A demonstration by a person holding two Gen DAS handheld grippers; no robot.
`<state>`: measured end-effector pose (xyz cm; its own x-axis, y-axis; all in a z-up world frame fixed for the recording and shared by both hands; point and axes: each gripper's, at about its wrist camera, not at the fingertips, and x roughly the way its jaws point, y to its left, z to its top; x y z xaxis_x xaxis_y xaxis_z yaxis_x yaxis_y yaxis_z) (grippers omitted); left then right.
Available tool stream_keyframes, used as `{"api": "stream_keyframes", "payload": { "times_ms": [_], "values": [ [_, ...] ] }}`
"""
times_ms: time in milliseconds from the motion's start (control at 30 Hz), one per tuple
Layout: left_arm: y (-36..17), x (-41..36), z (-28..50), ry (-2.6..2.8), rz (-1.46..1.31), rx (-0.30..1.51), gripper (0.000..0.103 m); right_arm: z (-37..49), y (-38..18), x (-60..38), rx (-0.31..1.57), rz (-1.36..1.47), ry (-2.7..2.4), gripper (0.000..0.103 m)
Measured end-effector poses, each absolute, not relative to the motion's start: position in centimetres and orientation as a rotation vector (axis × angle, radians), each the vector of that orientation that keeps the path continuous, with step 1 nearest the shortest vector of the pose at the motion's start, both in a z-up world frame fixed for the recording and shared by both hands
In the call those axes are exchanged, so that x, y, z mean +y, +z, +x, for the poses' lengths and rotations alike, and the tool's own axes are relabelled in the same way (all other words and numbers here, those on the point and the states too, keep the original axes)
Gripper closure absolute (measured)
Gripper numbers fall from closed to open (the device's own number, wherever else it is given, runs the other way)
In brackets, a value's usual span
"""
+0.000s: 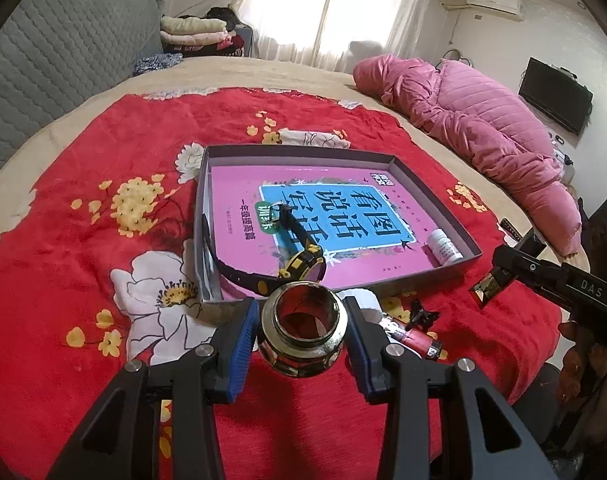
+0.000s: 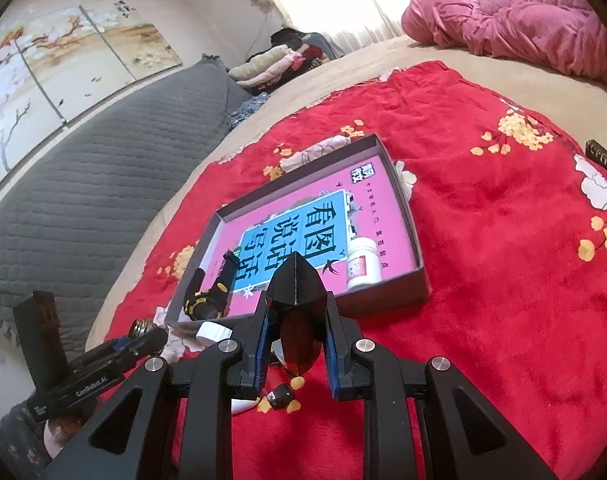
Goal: Organize rigid objects
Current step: 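Lift the glass jar over the box with the left tool while the right tool carries the black tube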
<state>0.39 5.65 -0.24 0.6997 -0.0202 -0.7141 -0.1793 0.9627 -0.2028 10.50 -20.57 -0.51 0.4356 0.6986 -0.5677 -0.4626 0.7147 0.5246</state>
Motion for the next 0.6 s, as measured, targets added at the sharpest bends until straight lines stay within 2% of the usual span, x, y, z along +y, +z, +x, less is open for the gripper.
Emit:
{"api": "stream_keyframes", "payload": {
  "times_ms": [600],
  "values": [
    [1.4, 6.0, 0.0, 0.062, -0.3, 0.733, 0.061, 10.3, 1.6, -19.0, 0.799, 0.26, 0.761, 0.08]
  ]
}}
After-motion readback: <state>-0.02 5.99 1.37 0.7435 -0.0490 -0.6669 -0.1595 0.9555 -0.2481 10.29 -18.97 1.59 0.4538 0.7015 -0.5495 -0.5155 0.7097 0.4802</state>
